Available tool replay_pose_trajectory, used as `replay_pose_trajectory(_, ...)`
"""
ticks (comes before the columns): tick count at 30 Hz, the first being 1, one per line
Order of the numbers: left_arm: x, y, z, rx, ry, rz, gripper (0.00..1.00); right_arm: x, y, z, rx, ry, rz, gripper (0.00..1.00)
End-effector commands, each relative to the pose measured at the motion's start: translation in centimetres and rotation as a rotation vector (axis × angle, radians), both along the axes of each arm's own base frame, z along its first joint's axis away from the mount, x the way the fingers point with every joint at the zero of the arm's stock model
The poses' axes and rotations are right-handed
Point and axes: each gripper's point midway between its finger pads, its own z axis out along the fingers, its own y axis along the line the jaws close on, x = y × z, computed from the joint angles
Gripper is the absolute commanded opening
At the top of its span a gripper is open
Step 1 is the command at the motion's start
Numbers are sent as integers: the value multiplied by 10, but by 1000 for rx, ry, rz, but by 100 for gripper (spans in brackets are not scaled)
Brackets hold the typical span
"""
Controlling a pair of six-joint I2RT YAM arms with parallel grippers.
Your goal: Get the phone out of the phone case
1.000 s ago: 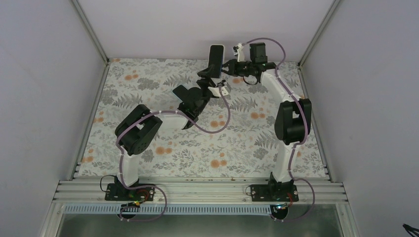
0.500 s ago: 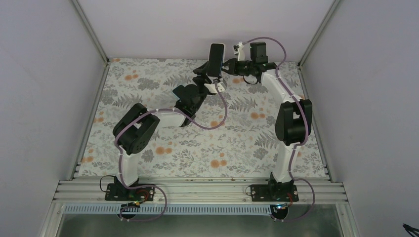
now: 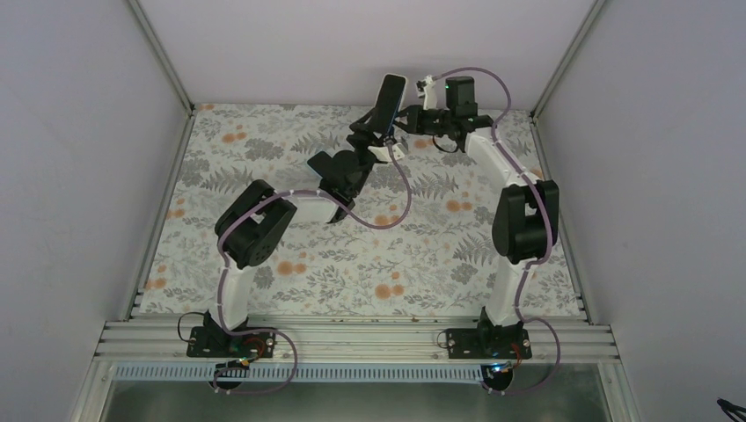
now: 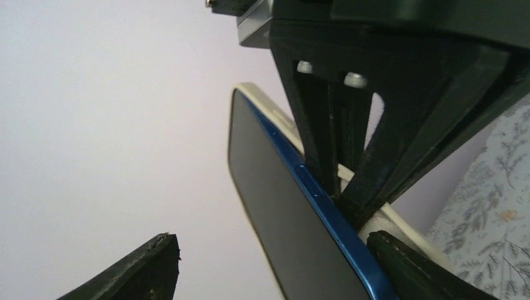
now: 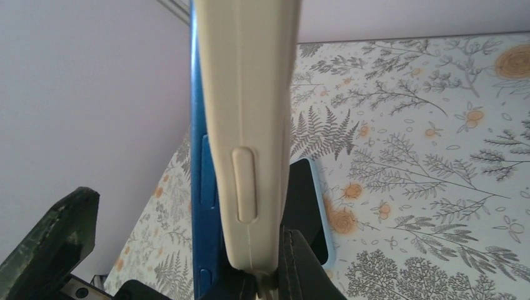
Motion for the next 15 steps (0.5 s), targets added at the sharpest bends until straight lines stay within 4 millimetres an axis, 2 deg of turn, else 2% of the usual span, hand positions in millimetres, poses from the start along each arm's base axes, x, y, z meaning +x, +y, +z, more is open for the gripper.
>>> replay_pose_trajectory(1,25,45,38,-77,-133,176,73,-29,8,35,40,-49,77,4)
replay_pose_trajectory(4,22,45,36,-49,-181,168,68,-37,12,38,43,-51,106,3)
replay_pose_trajectory(8,19,33,31,-19,-219,125,48,-50,23,38,41,-56,153,3)
replay_pose_trajectory(11,21,21,25,-20,-183,82,45,-57,32,41,44,-66,187,3)
replay_pose_trajectory(15,25,18,27,-39,-172,78,34,-63,39,42,40,-75,212,3)
